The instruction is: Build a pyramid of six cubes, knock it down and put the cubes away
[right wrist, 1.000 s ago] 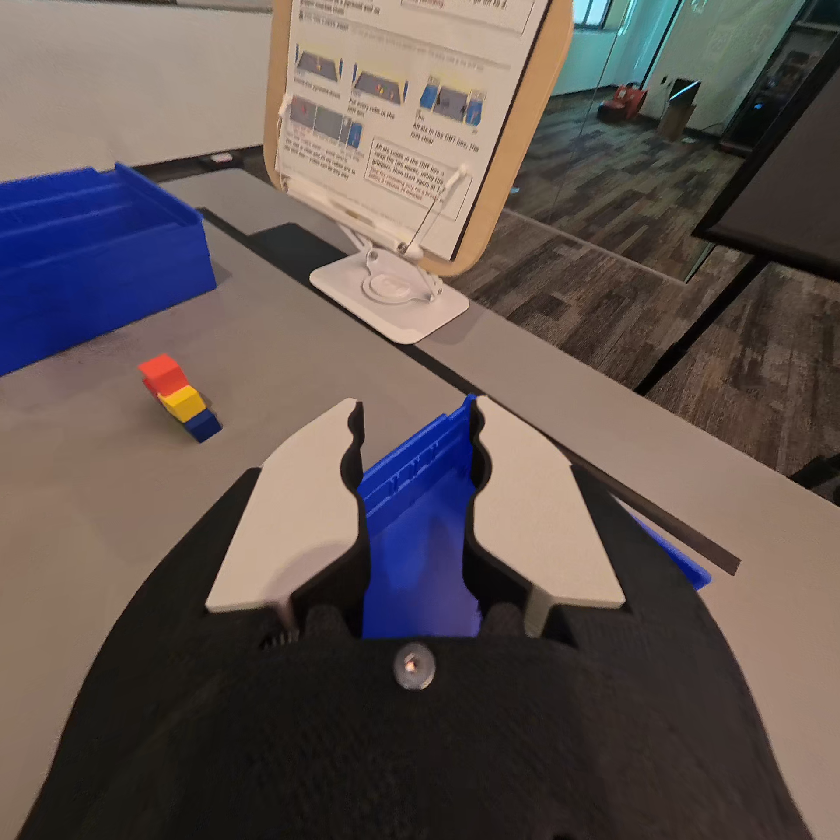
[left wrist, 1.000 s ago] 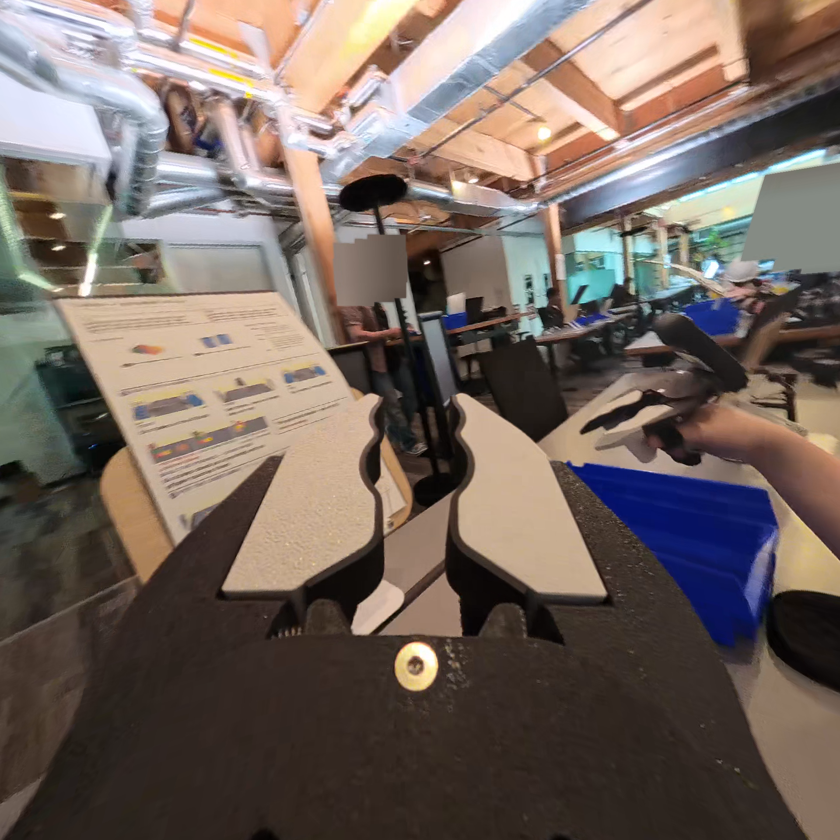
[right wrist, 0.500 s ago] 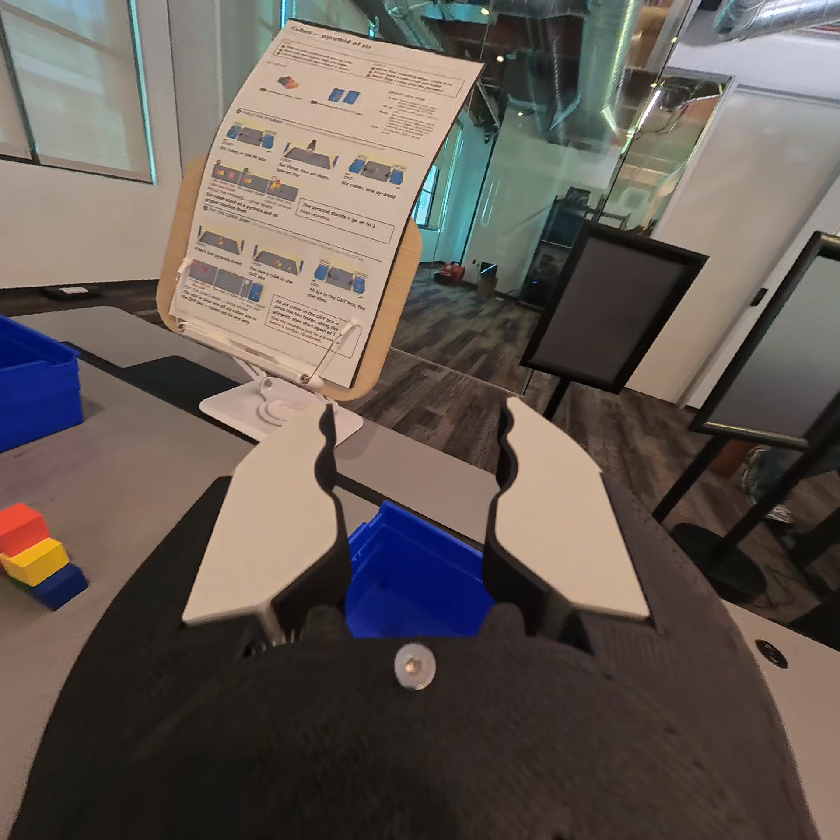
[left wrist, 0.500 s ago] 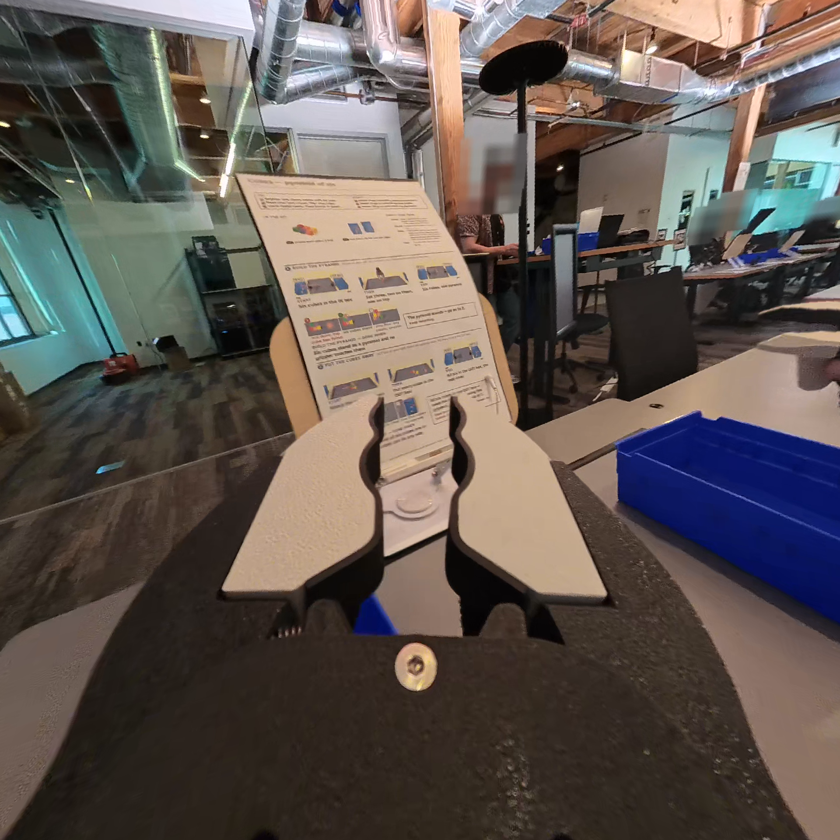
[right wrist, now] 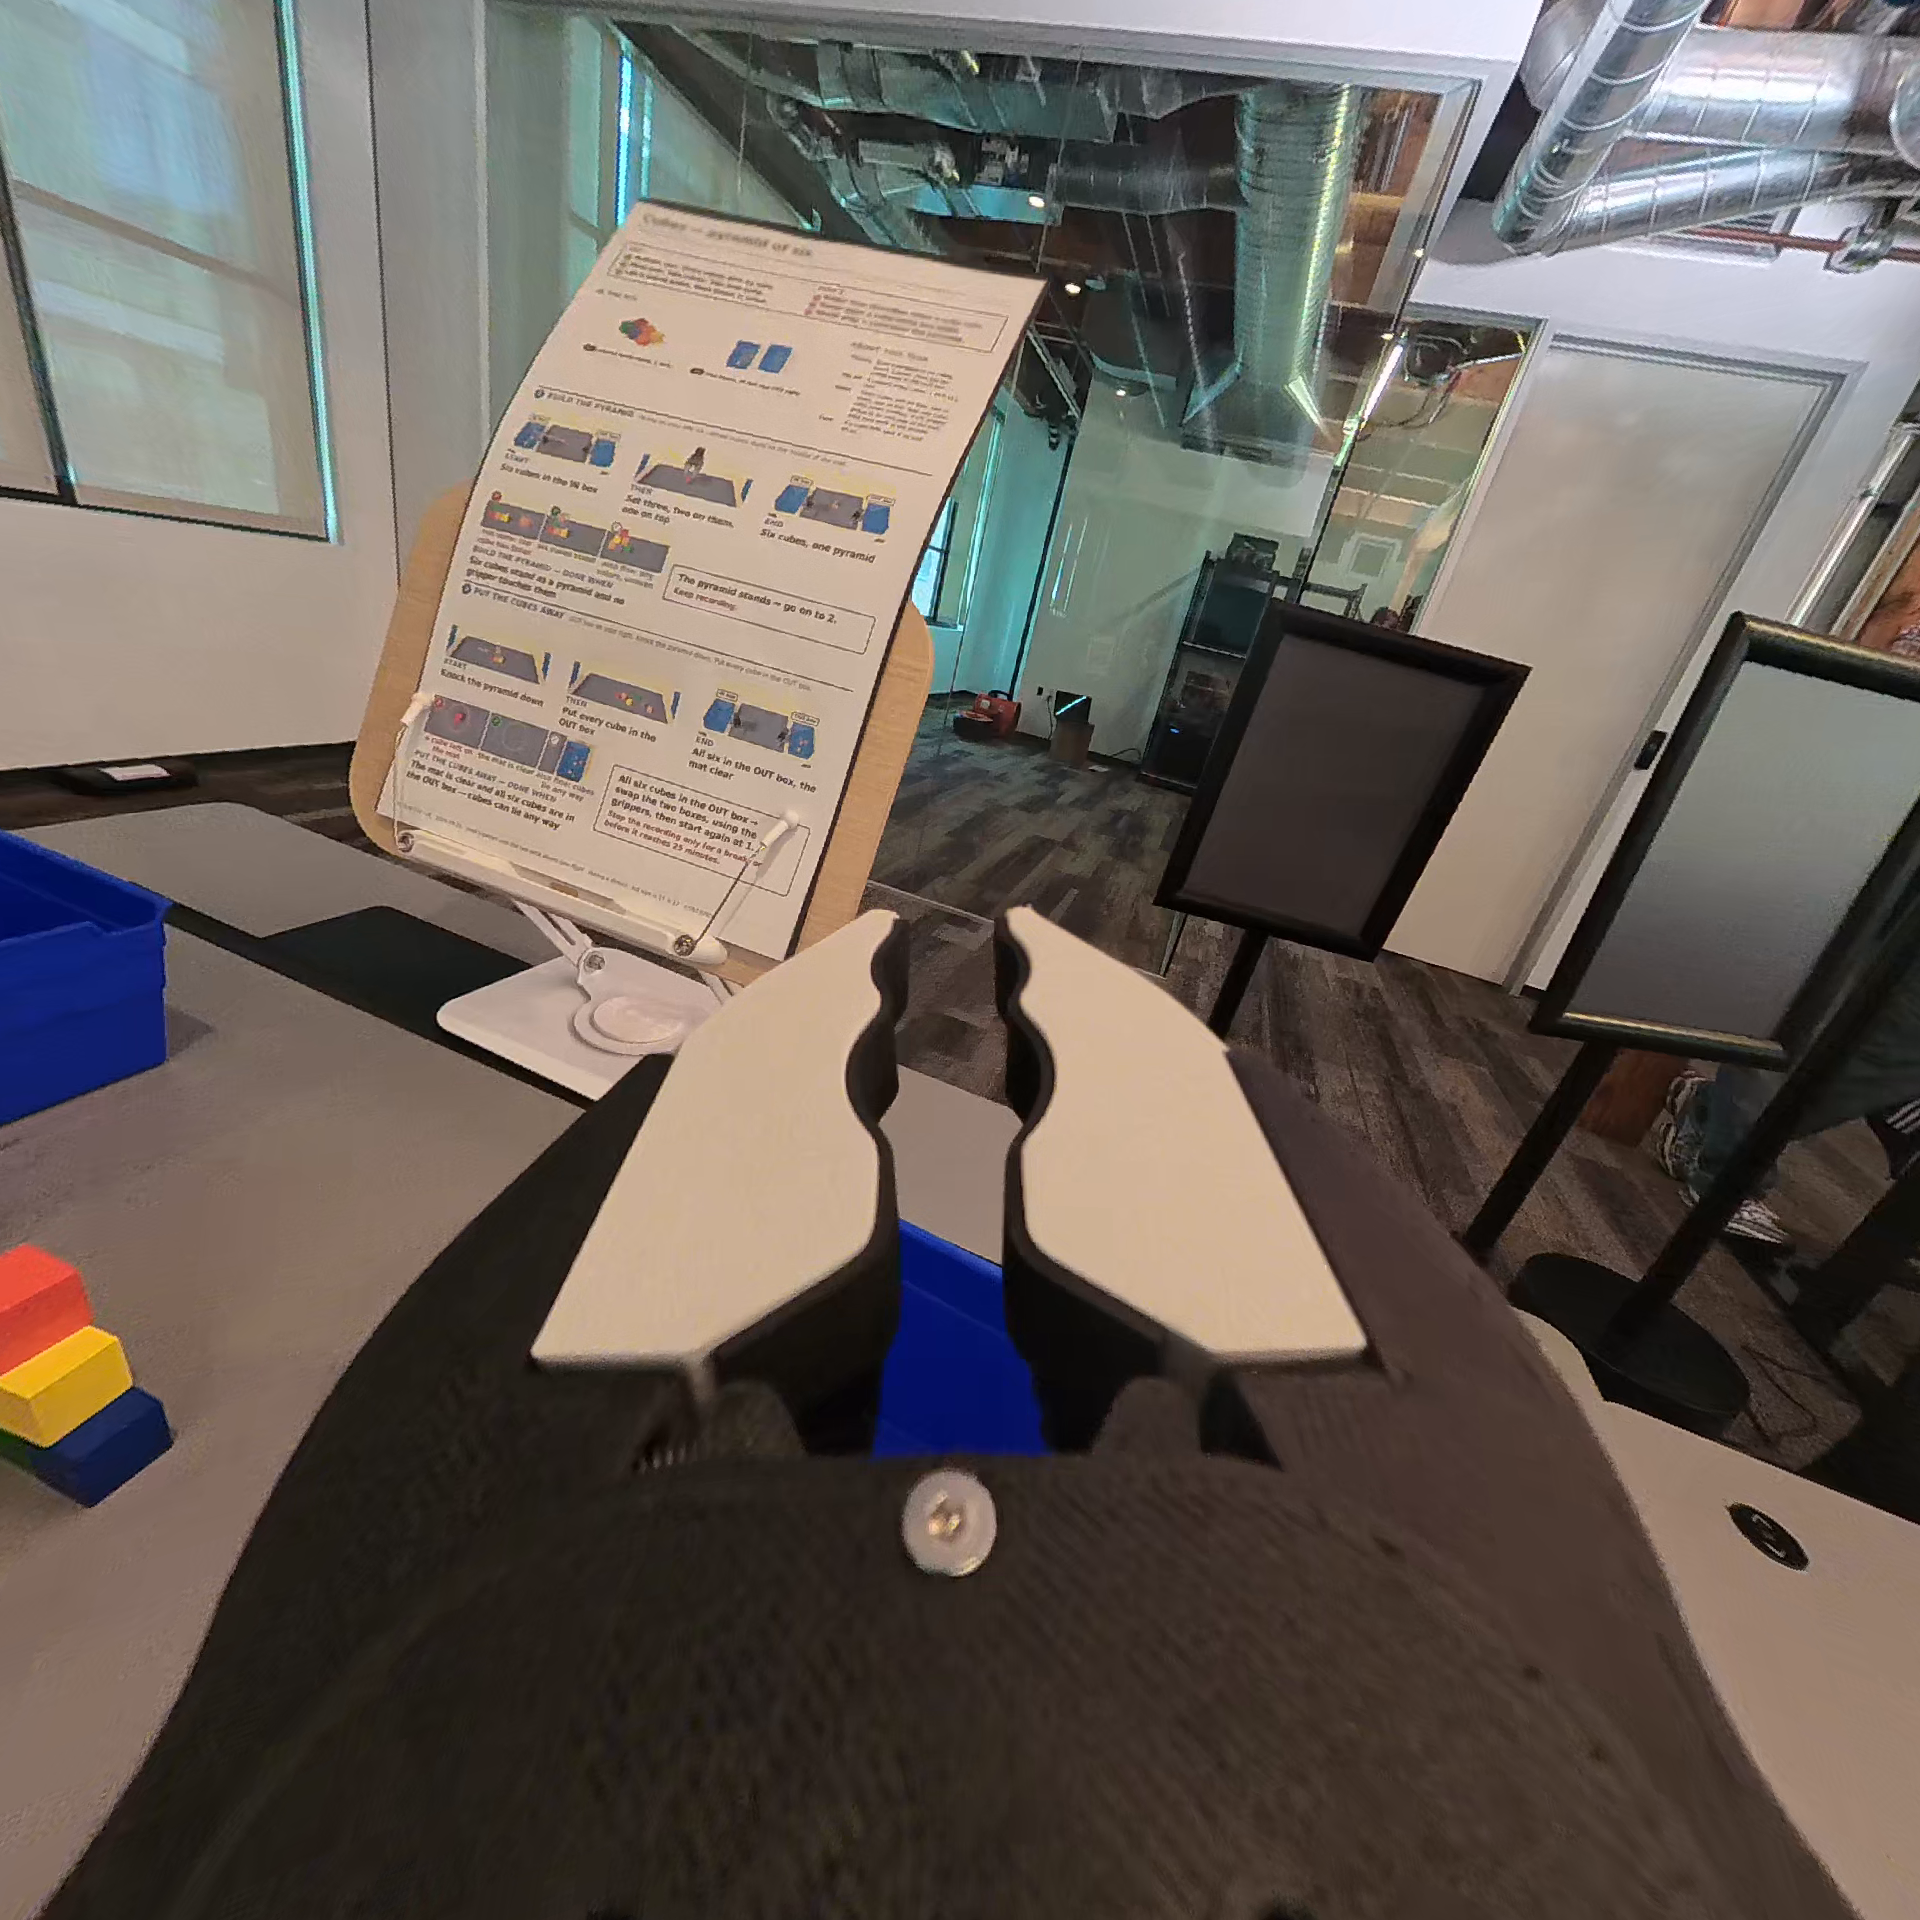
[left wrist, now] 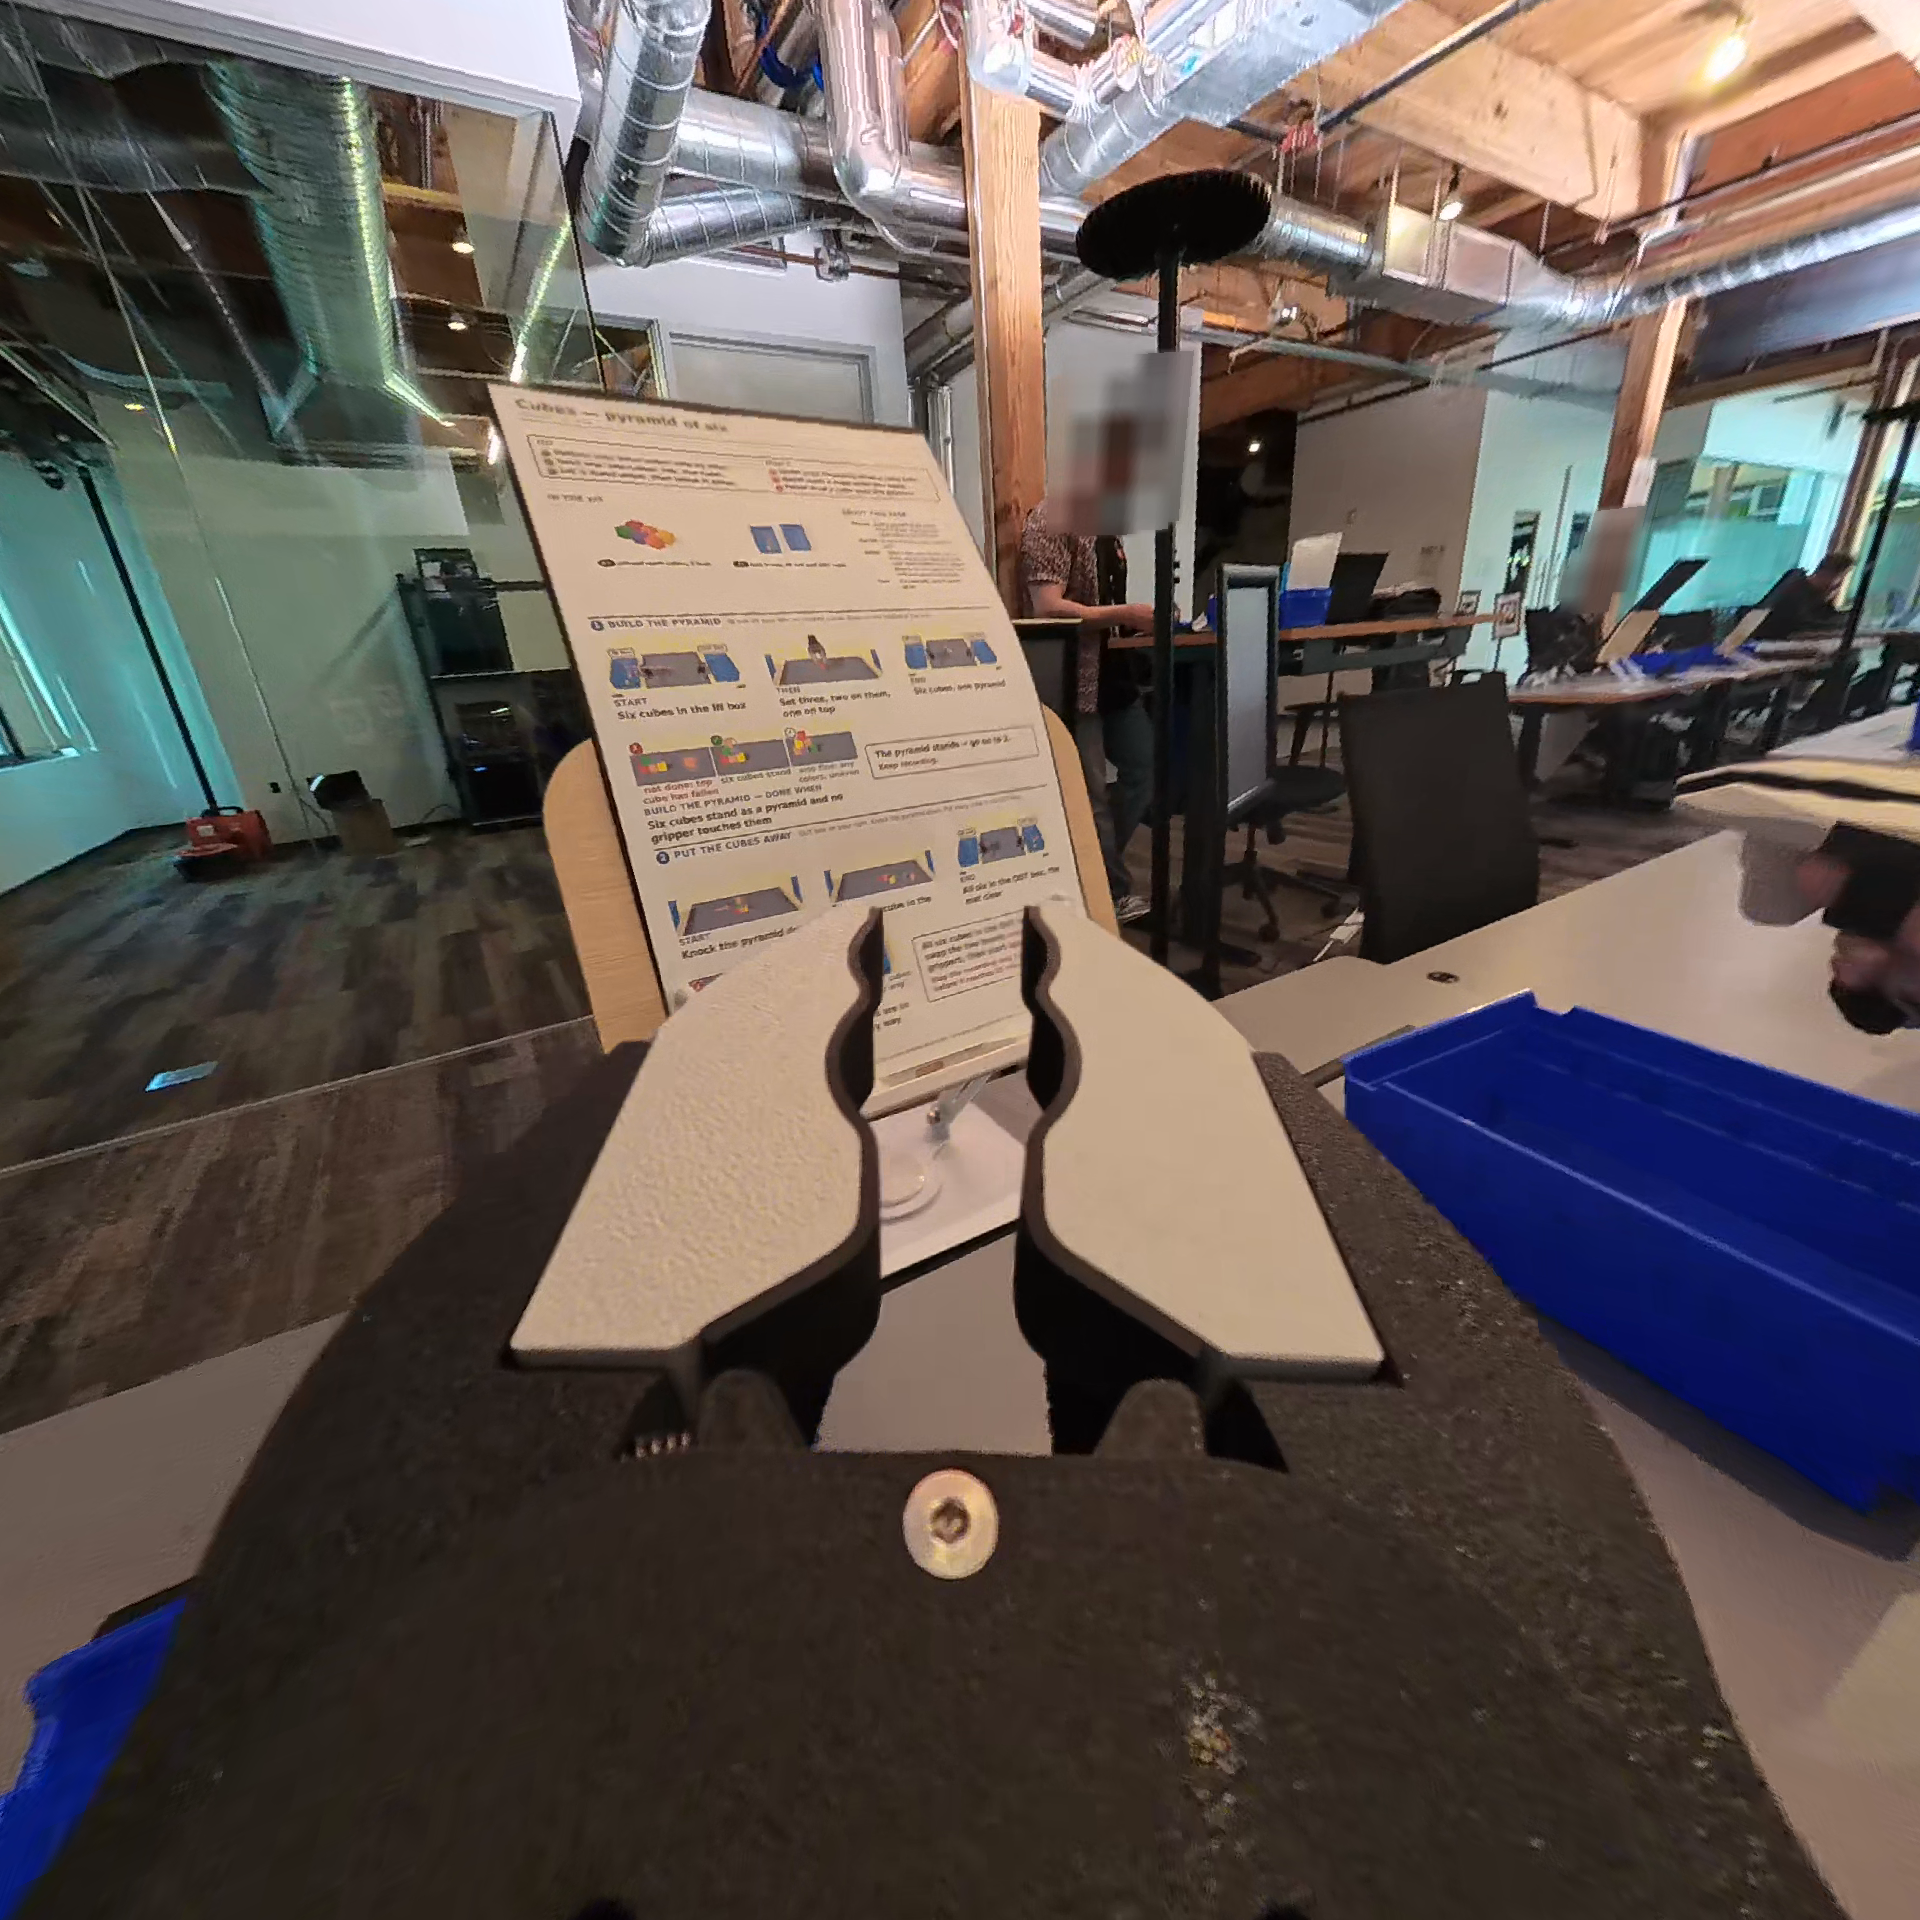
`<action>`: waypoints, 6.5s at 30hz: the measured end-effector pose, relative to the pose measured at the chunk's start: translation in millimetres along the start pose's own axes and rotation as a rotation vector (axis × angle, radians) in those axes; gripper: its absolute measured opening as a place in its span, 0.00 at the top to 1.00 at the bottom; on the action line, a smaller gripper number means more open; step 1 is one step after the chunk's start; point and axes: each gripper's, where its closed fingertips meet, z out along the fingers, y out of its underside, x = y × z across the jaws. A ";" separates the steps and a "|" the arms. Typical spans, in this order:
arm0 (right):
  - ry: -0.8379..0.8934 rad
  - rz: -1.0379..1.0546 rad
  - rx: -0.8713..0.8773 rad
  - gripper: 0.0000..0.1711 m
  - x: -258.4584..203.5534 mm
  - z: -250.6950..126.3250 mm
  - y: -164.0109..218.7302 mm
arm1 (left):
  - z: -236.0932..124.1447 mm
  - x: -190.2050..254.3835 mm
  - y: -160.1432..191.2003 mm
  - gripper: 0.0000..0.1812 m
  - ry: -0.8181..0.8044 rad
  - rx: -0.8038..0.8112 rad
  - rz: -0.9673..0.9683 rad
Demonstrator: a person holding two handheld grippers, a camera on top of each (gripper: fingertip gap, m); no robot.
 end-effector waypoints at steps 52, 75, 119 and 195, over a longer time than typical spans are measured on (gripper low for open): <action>-0.806 -0.338 -0.491 0.99 -215.9 9.1 92.9 | 30.1 78.1 125.8 1.00 0.226 -0.491 0.253; -0.776 -0.337 -0.523 0.99 -205.6 11.8 101.9 | 21.8 49.8 113.0 1.00 0.147 -0.505 0.299; -1.220 -0.281 -0.834 0.99 -329.3 -38.5 167.7 | -7.0 56.4 92.7 1.00 0.289 -0.561 0.255; -0.477 -0.150 -1.087 0.83 -218.7 58.9 177.6 | -3.9 45.9 93.1 1.00 0.226 -0.569 0.331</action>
